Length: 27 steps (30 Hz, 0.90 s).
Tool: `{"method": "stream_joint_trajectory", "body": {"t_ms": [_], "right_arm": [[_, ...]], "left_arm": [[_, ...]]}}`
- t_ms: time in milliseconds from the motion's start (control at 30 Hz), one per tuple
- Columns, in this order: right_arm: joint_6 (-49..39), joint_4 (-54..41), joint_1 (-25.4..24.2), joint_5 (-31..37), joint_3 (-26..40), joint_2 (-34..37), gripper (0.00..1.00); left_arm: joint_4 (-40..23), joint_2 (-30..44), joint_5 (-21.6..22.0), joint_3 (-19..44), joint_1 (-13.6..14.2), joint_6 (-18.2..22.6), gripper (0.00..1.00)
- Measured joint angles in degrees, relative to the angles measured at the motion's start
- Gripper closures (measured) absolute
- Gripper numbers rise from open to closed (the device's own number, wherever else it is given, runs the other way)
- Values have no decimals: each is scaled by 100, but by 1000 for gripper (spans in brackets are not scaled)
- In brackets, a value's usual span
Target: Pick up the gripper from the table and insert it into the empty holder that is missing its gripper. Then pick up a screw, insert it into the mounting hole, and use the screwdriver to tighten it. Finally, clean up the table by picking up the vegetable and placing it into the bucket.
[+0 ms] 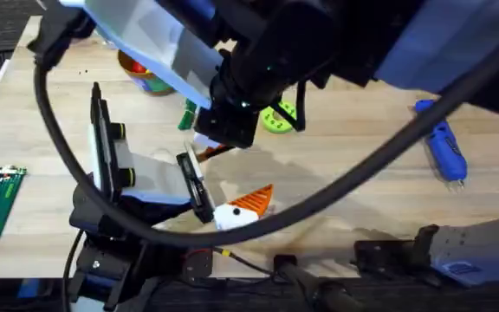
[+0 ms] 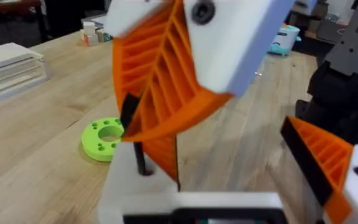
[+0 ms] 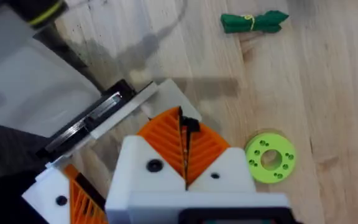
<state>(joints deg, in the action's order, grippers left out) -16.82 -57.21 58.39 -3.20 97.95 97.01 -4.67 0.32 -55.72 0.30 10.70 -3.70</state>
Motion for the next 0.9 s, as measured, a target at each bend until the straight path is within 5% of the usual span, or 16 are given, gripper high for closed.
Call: {"method": "stream_joint_trajectory", "body": {"t_ms": [900], "right_arm": [[-19,-155,0,37,35,1,994]], "left_arm": [[0,0,-2,0,0,4,8]]}}
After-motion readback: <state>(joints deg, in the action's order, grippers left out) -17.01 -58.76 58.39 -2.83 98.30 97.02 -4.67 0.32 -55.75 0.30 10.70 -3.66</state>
